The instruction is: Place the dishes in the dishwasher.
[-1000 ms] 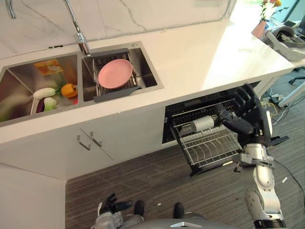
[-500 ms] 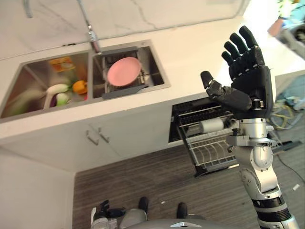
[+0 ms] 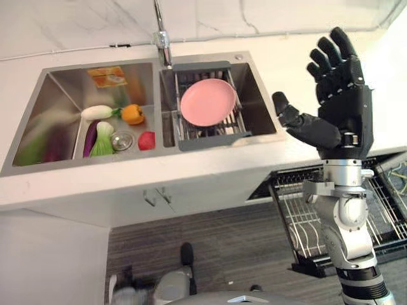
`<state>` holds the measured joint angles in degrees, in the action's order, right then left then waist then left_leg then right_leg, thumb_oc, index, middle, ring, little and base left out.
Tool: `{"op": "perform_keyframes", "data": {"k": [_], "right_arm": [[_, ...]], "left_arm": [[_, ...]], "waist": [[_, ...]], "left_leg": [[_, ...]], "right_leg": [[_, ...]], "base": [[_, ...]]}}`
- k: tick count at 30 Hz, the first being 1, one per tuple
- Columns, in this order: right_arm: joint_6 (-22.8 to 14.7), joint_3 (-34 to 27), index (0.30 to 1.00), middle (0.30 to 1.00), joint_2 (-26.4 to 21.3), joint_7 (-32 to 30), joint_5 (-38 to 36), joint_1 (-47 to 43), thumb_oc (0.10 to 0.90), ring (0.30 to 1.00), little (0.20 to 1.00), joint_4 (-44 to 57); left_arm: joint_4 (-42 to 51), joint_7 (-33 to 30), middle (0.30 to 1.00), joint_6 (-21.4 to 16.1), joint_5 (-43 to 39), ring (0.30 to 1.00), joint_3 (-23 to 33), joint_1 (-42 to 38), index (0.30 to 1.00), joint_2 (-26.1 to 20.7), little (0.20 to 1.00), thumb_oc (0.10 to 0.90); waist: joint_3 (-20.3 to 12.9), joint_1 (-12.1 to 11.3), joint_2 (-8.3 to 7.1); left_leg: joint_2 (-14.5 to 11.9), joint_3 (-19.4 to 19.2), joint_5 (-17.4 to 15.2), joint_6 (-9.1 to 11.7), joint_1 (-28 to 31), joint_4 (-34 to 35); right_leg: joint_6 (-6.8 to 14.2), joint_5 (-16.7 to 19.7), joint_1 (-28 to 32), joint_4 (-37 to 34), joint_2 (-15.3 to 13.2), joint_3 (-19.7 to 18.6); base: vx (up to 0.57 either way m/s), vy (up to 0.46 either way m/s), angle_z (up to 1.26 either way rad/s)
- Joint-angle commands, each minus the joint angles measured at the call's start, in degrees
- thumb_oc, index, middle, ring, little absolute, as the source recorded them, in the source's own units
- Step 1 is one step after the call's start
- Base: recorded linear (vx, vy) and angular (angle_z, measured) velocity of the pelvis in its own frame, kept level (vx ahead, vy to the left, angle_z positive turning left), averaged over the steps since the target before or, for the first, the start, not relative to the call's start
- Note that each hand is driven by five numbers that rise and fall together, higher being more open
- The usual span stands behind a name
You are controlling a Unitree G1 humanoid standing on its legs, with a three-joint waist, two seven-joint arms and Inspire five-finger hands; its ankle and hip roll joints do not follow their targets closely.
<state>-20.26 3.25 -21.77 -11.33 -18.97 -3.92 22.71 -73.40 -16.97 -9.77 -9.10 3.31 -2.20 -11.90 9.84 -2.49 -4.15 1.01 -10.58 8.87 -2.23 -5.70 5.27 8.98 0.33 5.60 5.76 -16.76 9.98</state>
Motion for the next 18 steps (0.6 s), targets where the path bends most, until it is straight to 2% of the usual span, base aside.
{"op": "perform_keyframes", "data": {"k": [1,2,6,7,8,9,12,18], "right_arm": [[-3.4,-3.5,0.900,0.900,-1.5,0.6,2.9,-4.0,0.800,0.900,0.900,4.4],[-3.4,-4.1,0.900,0.900,-1.5,0.6,3.4,-3.3,0.800,0.900,0.900,4.6],[-3.3,-4.1,0.900,0.900,-1.6,0.5,3.4,-3.3,0.800,0.900,0.900,4.6],[-4.1,-7.6,0.900,0.900,-1.8,-3.1,5.8,-2.1,0.800,0.900,0.900,4.6],[-3.5,-5.6,0.900,0.900,-1.5,1.2,3.1,0.0,0.800,0.900,0.900,5.2],[-3.5,-6.0,0.900,0.900,-2.1,1.6,2.2,1.2,0.800,0.900,0.900,5.4],[-3.0,-6.7,0.900,0.900,-2.2,1.2,2.2,1.5,0.800,0.900,0.900,5.2],[-2.7,-8.1,0.900,0.900,-1.7,1.1,2.5,3.5,0.800,0.900,0.900,4.4]], "left_arm": [[-2.0,-0.1,0.900,-0.4,2.0,0.900,-3.4,0.2,0.900,-1.3,0.900,0.800],[-1.3,0.2,0.900,-0.6,3.1,0.900,-4.5,-0.2,0.900,-1.5,0.900,0.800],[-1.3,0.2,0.900,-0.6,3.1,0.900,-4.5,-0.2,0.900,-1.5,0.900,0.800],[-1.7,1.7,0.900,-0.9,2.3,0.900,-4.7,-0.5,0.900,-1.5,0.900,0.800],[-0.9,0.6,0.900,-1.3,2.5,0.900,-3.8,0.5,0.900,-2.1,0.900,0.800],[-1.4,0.5,0.900,-1.2,2.6,0.900,-3.6,0.0,0.900,-1.6,0.900,0.800],[-1.9,0.7,0.900,-0.9,1.8,0.900,-3.3,0.4,0.900,-0.8,0.900,0.800],[-1.8,1.6,0.900,-0.7,3.8,0.900,-5.3,2.9,0.900,1.5,0.900,0.800]], "waist": [[-0.6,3.0,1.20],[0.0,5.0,2.09],[-0.2,4.9,2.34],[0.0,6.3,1.78],[-0.1,6.1,1.50],[-1.3,5.7,1.05],[-2.6,5.2,0.89],[-3.6,4.7,1.21]], "left_leg": [[-1.9,4.5,-8.7,2.1,5.3,-0.3],[-2.1,6.3,-9.1,2.2,6.0,-0.3],[-2.4,6.3,-9.0,2.3,5.7,-0.3],[-1.5,7.7,-9.7,2.7,6.5,-0.3],[-2.0,7.8,-9.3,3.1,7.4,-0.3],[-2.1,7.5,-9.1,3.4,7.4,-0.3],[-2.3,7.2,-9.3,3.8,7.7,-0.3],[-2.8,7.6,-9.7,4.4,8.8,-0.3]], "right_leg": [[1.3,-1.9,-5.5,15.4,4.4,-9.5],[0.3,-6.1,-8.0,15.4,9.7,-13.5],[0.2,-5.9,-8.4,15.4,10.1,-13.6],[-1.9,-7.1,-9.0,4.7,12.4,-13.4],[-2.0,-6.6,-5.0,0.4,11.7,-11.4],[-2.7,-6.2,-2.2,-4.7,11.8,-11.7],[-2.6,-4.5,0.5,-9.3,11.2,-10.2],[-2.9,-4.9,2.0,-10.8,11.3,-10.7]], "base": [[0.23,0.215,0.10],[0.20,0.148,0.03],[0.06,-0.010,0.37],[0.23,-0.103,0.82],[0.29,-0.174,0.67],[0.09,-0.115,0.42],[0.09,-0.090,0.46],[0.05,-0.042,-0.12]]}}
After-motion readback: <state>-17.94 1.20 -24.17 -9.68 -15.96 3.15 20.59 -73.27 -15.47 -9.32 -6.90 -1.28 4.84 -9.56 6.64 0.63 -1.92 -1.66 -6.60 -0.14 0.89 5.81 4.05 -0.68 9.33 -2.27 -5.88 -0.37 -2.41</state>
